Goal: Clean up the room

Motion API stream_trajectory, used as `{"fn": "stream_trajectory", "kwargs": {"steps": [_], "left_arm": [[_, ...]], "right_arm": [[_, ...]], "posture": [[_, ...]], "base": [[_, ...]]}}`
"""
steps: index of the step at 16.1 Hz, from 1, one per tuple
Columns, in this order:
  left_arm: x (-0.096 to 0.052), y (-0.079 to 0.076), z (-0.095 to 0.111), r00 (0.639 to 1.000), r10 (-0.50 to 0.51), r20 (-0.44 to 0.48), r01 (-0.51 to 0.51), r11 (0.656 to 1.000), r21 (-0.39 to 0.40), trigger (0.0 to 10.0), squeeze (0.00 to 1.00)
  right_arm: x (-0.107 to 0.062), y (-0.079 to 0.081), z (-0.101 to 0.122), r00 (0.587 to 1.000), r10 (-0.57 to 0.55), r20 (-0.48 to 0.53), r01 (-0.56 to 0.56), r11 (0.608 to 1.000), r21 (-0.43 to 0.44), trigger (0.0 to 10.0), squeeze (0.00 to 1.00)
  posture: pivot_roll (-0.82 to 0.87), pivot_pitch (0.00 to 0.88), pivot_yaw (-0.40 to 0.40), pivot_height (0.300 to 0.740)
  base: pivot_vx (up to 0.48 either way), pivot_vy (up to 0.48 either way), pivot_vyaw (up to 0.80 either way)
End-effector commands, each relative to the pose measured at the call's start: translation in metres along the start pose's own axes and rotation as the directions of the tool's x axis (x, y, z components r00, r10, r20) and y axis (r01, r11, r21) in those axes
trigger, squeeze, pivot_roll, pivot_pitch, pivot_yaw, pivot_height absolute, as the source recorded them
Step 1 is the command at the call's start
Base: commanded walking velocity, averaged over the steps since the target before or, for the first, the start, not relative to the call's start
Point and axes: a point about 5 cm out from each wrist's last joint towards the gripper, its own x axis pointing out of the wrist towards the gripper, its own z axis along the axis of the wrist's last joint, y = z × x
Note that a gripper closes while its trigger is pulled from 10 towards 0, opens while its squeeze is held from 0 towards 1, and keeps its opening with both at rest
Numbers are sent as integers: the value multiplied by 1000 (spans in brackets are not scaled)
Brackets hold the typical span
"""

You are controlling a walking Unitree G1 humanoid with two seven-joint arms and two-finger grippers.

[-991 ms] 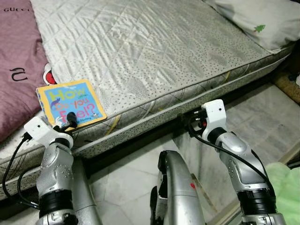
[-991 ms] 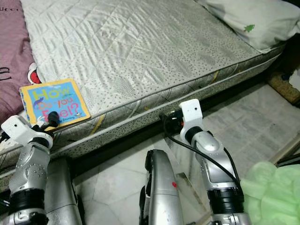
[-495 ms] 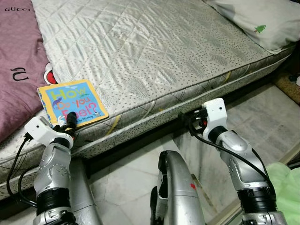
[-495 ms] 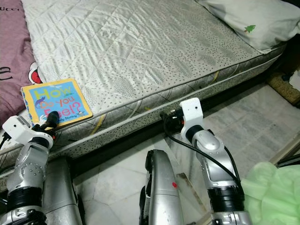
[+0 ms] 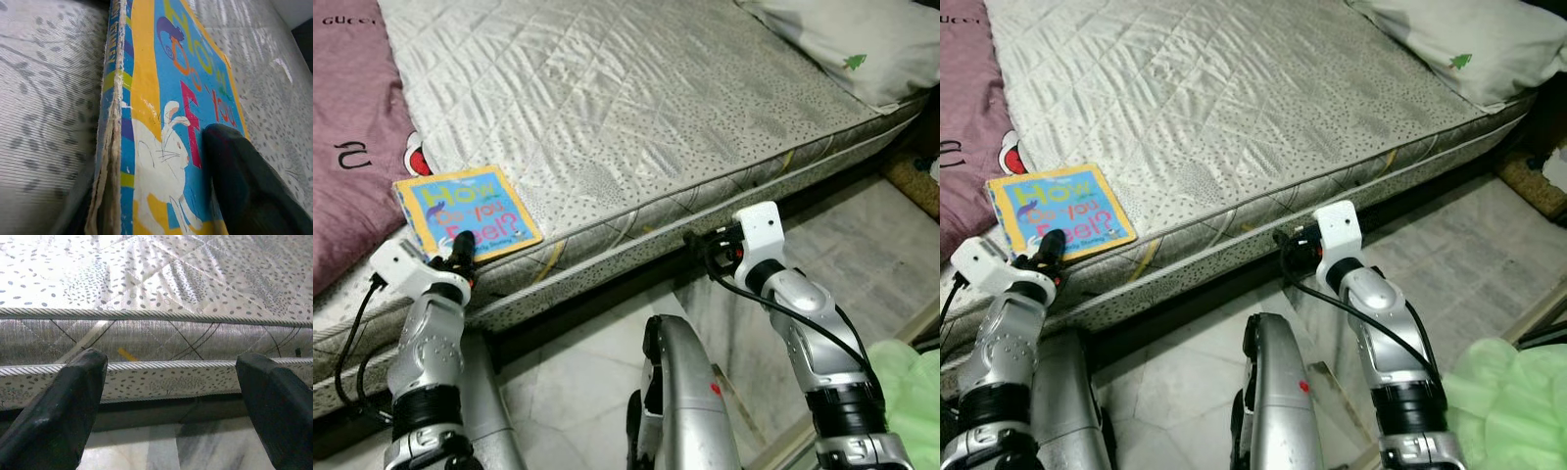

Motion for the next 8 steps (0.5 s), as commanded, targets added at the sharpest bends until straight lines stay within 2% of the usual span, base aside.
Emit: {"fn": "stream_trajectory", "kwargs": {"steps": [1, 4, 8], "left_arm": [[0, 0, -9, 999, 3, -42, -3, 1000, 4, 0, 0], [3, 3, 0, 999, 37, -4, -37, 999, 35, 0, 0], [4, -1, 10, 995, 65, 75, -72, 994, 85, 0, 0]], "right_arm": [[1, -2, -1, 1000, -9, -3, 9, 1000, -7, 10000, 0], [7, 3, 2, 1000, 3, 11, -3, 1000, -3, 10000, 0], [18, 9, 4, 999, 11, 35, -11, 1000, 12, 10000, 0]], "posture": [[-197, 101, -160, 503], [-182, 77, -152, 503], [-150, 39, -137, 503]], "base": [[0, 0, 0], [0, 0, 0], [0, 0, 0]]}}
